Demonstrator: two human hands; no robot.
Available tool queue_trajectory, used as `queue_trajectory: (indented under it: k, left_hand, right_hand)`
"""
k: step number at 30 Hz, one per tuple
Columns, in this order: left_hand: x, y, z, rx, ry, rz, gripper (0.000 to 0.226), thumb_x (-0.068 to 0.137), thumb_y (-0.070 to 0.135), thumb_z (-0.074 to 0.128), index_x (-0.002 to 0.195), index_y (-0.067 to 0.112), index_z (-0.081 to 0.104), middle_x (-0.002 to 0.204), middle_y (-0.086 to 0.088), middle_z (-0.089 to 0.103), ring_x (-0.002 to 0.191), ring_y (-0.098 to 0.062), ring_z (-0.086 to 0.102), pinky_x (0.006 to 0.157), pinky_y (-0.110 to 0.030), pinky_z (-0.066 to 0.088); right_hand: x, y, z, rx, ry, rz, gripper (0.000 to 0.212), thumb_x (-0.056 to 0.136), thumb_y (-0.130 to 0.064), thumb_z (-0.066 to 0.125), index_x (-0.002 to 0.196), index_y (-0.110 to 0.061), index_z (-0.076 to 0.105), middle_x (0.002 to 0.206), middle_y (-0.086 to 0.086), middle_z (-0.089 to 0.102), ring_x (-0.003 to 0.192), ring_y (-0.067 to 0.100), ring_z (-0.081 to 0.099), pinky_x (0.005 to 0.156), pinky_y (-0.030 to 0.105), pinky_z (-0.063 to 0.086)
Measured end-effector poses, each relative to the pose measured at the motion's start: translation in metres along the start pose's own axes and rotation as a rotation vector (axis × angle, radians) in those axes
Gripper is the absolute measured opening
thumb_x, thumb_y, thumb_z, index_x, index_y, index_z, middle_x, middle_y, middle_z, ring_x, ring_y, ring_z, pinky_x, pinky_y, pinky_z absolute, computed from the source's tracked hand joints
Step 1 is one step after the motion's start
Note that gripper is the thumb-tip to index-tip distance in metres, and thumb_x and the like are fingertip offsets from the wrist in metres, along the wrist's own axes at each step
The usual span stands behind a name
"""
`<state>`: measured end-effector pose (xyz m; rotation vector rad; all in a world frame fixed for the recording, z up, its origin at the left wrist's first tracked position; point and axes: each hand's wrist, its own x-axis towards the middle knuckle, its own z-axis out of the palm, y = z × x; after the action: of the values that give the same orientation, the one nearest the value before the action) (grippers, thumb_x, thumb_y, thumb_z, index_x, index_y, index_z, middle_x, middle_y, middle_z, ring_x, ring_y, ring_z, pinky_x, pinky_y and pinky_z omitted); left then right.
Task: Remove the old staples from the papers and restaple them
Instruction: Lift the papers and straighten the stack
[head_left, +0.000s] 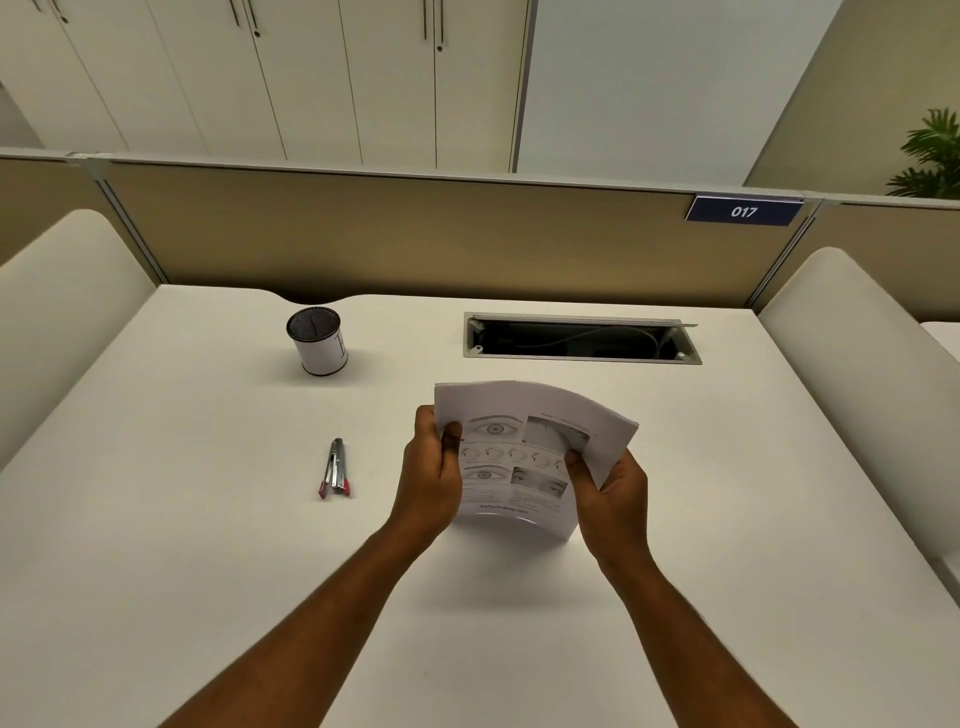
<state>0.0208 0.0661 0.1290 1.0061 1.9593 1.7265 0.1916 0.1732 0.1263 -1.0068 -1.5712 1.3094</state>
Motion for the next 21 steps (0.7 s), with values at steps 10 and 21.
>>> queue_trajectory:
  k: [10, 21]
  left_hand:
    - [-0.005, -0.001, 0.004, 0.029, 0.018, -0.018, 0.005, 0.109, 0.021, 0.038, 0.109, 0.018, 0.041, 0.097, 0.008, 0.067, 0.082, 0.003, 0.069, 0.058, -0.012, 0.053]
    - [0.0, 0.016, -0.01, 0.002, 0.054, 0.242, 0.039, 0.106, 0.032, 0.04, 0.142, 0.038, 0.026, 0.11, 0.013, 0.064, 0.09, -0.003, 0.072, 0.065, -0.011, 0.057]
  right_hand:
    - [0.003, 0.004, -0.002, -0.009, 0.001, 0.008, 0.027, 0.098, -0.015, 0.066, 0.124, -0.022, 0.064, 0.106, -0.006, 0.073, 0.096, 0.014, 0.071, 0.071, 0.021, 0.061]
    - [0.005, 0.012, -0.006, -0.065, -0.015, 0.049, 0.023, 0.099, -0.013, 0.064, 0.119, -0.023, 0.064, 0.104, -0.007, 0.071, 0.097, 0.014, 0.069, 0.068, 0.018, 0.059]
